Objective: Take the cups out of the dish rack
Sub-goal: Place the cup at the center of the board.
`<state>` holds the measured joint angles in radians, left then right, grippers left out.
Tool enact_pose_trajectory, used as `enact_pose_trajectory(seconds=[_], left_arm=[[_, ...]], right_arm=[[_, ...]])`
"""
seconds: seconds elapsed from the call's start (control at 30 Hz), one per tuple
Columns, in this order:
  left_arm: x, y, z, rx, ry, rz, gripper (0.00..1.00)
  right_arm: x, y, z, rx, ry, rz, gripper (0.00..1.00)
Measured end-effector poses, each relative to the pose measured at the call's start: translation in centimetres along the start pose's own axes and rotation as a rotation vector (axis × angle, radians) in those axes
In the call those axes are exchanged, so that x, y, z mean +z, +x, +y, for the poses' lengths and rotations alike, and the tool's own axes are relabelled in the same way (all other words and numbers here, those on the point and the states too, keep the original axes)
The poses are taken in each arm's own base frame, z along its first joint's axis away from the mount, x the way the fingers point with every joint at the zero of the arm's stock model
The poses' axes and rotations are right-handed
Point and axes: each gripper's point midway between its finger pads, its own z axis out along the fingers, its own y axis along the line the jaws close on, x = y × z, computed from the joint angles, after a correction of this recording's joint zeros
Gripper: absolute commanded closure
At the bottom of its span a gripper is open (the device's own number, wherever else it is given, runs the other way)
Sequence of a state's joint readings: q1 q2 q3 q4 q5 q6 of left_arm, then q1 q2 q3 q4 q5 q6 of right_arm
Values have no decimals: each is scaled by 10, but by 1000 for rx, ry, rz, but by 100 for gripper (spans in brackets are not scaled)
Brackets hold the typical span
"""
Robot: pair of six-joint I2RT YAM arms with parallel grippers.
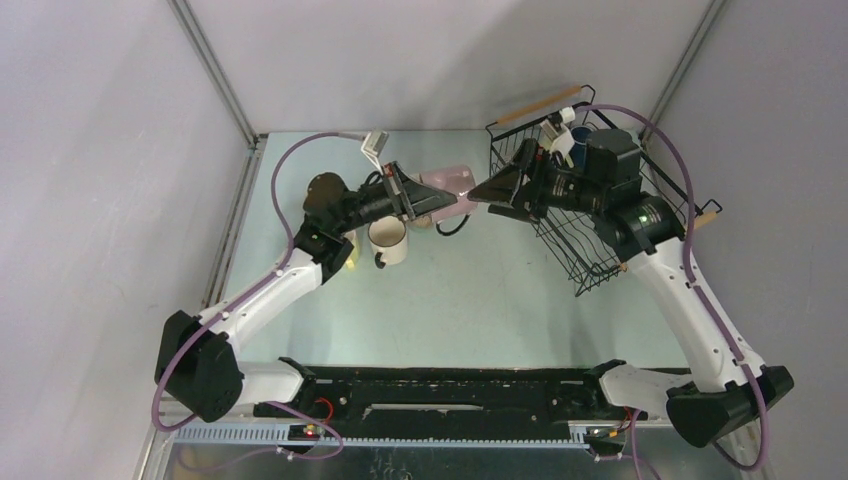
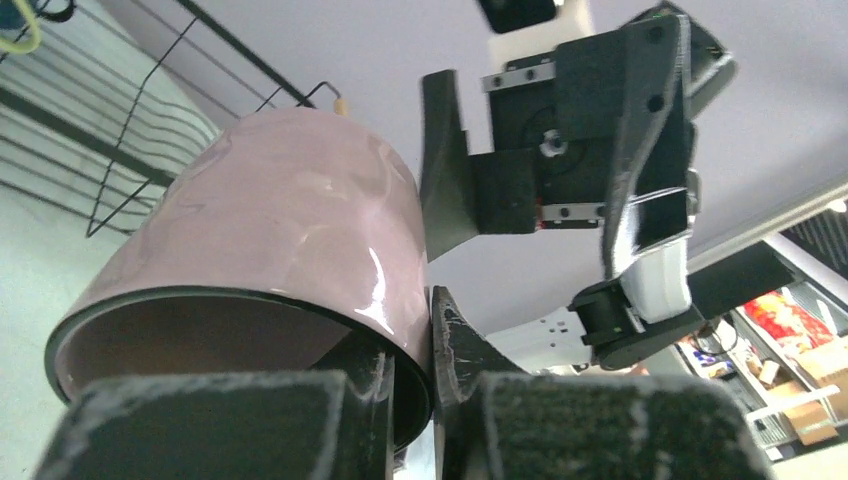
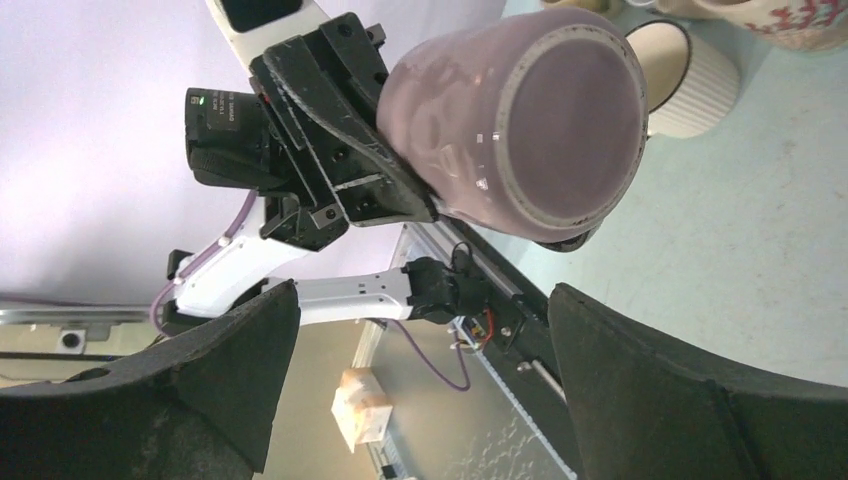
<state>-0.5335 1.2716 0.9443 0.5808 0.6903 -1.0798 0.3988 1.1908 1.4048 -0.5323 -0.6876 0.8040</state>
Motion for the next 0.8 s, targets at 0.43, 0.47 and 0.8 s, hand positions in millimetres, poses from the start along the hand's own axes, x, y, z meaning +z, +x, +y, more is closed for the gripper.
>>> enact_pose_trajectory(seconds=[0.43,0.47,0.8], left_arm=[[-22,55,102,22,-483,231,100],[-23,59,108,32,-517,253,100],[-23,94,174,107,-810,483,100]], right_arm=[[-38,-13,-39,-77,253,-175,0],[-41,-14,-43,-83,276,-188,0],[-78,-19,-65,-154,464,-307,0]])
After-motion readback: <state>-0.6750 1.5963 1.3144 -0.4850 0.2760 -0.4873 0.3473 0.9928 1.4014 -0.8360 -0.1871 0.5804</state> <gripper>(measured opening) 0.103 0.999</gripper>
